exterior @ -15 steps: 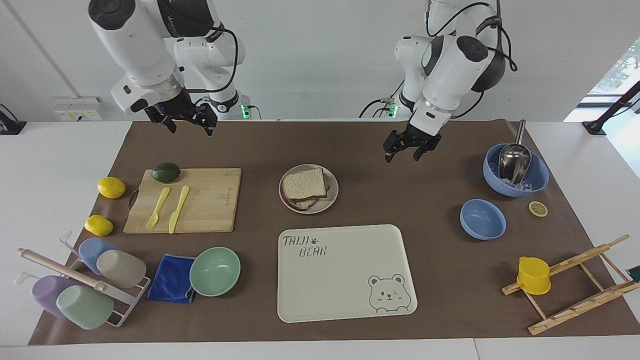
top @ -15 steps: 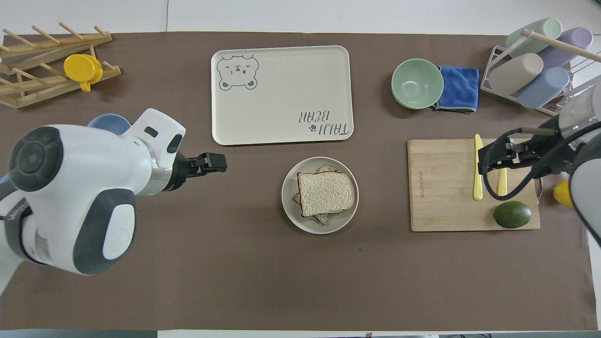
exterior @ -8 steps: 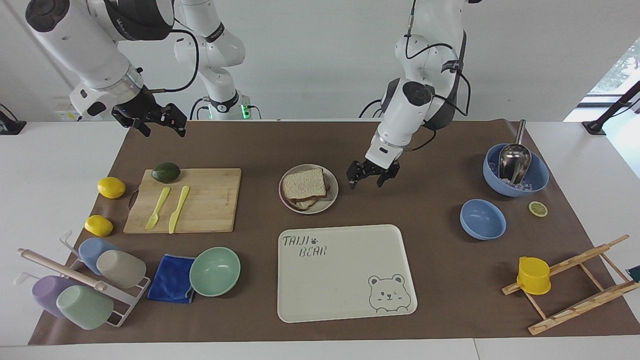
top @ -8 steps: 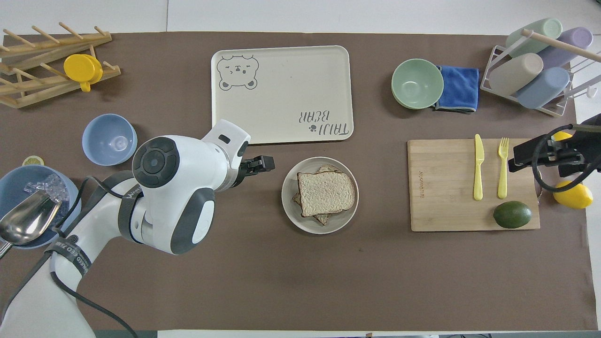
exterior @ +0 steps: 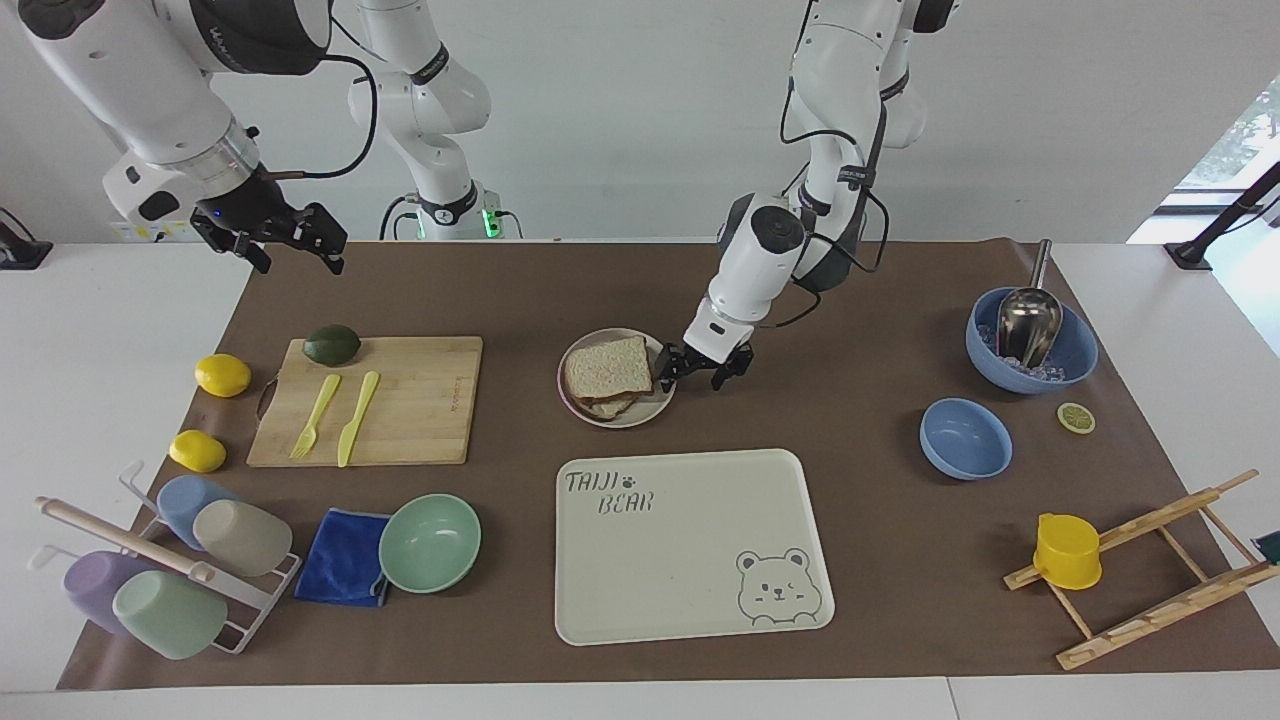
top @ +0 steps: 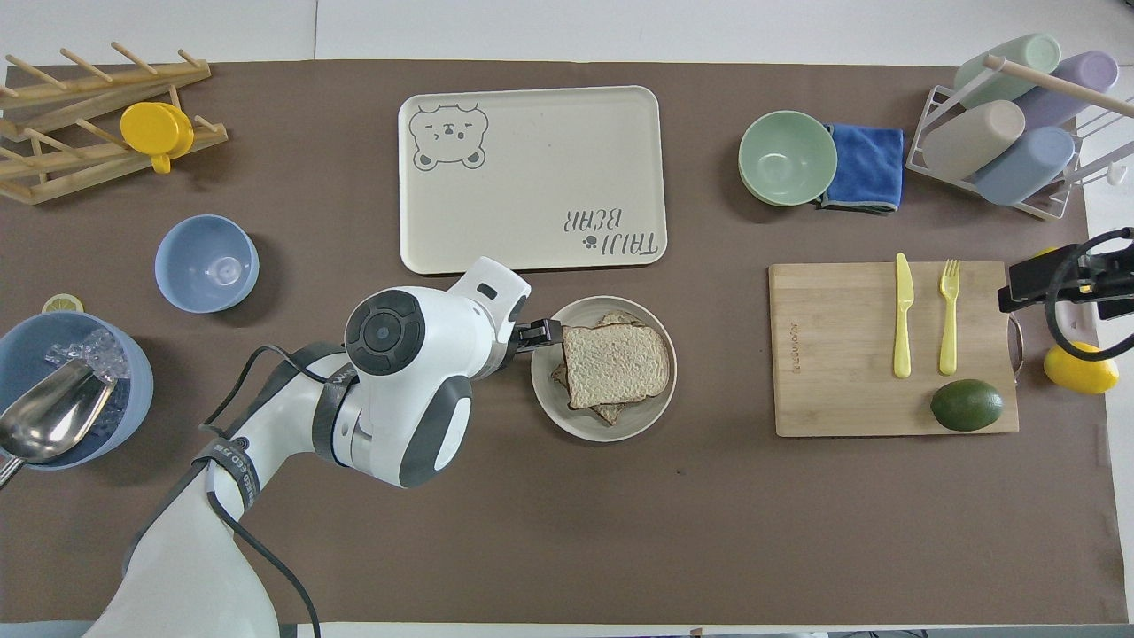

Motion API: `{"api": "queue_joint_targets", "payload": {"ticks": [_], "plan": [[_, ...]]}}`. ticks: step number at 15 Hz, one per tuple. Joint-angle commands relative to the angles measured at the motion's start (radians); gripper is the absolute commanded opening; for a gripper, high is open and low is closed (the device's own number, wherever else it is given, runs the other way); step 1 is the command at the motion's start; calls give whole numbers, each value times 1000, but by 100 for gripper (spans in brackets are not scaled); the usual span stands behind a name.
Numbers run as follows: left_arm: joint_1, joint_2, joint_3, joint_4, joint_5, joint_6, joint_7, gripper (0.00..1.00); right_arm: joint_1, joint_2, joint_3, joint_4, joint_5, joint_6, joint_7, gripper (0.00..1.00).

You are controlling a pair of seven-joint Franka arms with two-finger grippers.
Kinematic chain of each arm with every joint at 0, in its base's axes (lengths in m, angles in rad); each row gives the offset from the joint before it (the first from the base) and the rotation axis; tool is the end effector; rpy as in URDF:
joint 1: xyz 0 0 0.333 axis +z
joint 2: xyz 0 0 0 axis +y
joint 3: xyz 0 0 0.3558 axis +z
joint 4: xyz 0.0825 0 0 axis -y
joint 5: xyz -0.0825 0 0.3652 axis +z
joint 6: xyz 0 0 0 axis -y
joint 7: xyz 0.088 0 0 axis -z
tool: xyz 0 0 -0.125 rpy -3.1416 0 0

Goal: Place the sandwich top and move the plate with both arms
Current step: 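Move the left gripper to the plate rim and grasp it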

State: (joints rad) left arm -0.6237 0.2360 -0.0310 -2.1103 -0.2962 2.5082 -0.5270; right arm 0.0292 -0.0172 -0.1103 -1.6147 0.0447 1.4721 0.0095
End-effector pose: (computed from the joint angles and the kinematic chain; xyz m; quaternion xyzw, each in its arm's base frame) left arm 0.4671 -0.3589 0.3539 0.9906 0.0491 0.0103 0.1276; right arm 0.5141 -0.0364 0.6280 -0.9968 0.0443 0.0618 0.0255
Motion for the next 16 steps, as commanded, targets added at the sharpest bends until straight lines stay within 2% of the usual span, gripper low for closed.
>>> {"api": "queue_joint_targets", "payload": {"ticks": [1,4,7,9,11,16], "plan": [[-28,-30,16,-51,-17,24,10,84,-6,-7,1,-1,-16,10,-35,100],[-48,-43,16,-76,-17,37,7,77,-14,-10,3,-10,-11,8,-22,100],[-53,-43,16,-76,-17,35,7,52,-14,-12,3,-11,-11,1,-25,100],[-64,-44,16,-77,-17,35,1,28,-14,-12,3,-11,-11,1,-25,100],[-67,-44,16,-77,-17,35,-8,0,-14,-12,4,-11,-11,1,-25,100],[-67,-44,16,-77,-17,31,-59,0,-14,-12,4,-11,-11,1,-25,100]]}}
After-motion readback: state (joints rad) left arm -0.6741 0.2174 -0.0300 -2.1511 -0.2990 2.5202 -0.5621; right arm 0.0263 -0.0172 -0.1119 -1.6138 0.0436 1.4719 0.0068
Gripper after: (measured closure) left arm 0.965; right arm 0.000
